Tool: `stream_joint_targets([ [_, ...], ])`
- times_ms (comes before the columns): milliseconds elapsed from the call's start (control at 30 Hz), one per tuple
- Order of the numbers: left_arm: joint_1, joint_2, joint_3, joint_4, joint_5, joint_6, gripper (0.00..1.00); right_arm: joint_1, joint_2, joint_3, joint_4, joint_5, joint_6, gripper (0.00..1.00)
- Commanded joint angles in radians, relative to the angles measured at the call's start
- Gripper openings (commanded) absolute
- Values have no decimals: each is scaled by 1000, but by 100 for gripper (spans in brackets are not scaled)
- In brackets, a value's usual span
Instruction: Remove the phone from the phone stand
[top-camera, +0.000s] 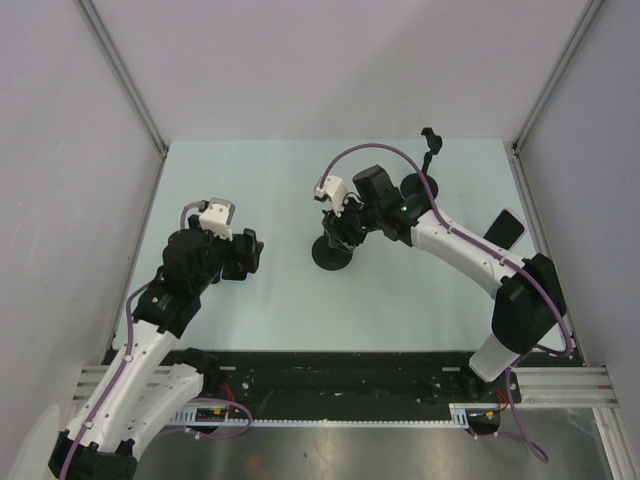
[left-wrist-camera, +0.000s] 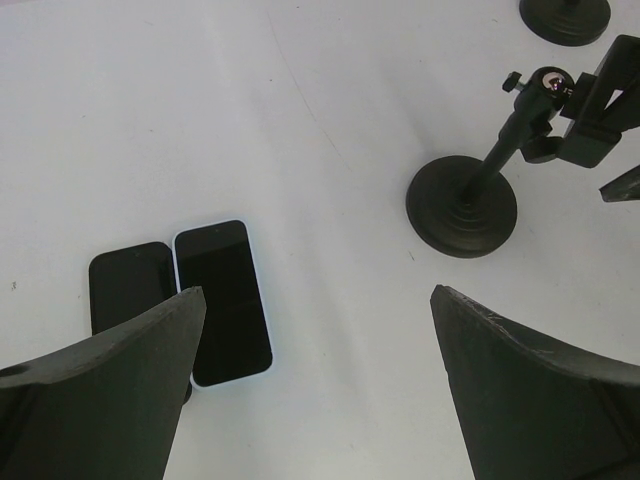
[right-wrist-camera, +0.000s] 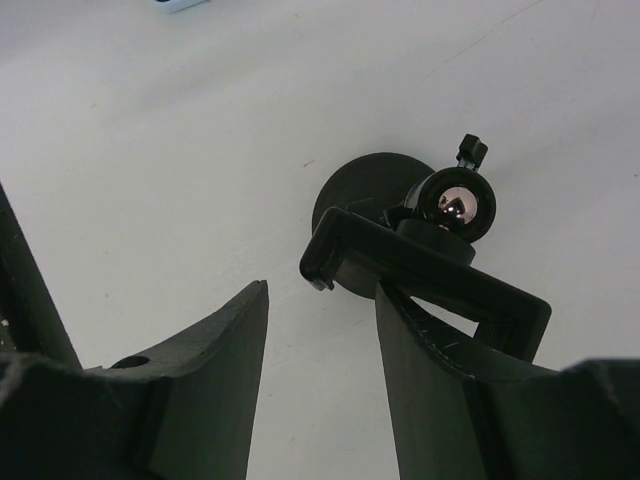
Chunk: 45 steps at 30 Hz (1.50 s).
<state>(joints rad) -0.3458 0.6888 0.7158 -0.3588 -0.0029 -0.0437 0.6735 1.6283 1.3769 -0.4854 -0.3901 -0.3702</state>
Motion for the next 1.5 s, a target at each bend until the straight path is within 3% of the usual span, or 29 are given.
stream_joint_targets([
  [0, -1, 3, -3, 37, 24, 38, 100, 32, -47, -21, 100, 143, 45, 50],
  [367, -1, 15, -4, 37, 29, 38, 100, 112, -84, -76, 156, 371, 171, 45],
  [600, -1, 15, -4, 38, 27, 36, 100, 100, -186, -76, 105, 414, 182, 47],
  [900, -1, 25, -4, 37, 34, 34, 100, -34, -208, -76, 93, 326, 165, 47],
  [1467, -1, 29, -4, 38, 35, 36, 100, -43, -88, -75, 183, 257, 160, 44],
])
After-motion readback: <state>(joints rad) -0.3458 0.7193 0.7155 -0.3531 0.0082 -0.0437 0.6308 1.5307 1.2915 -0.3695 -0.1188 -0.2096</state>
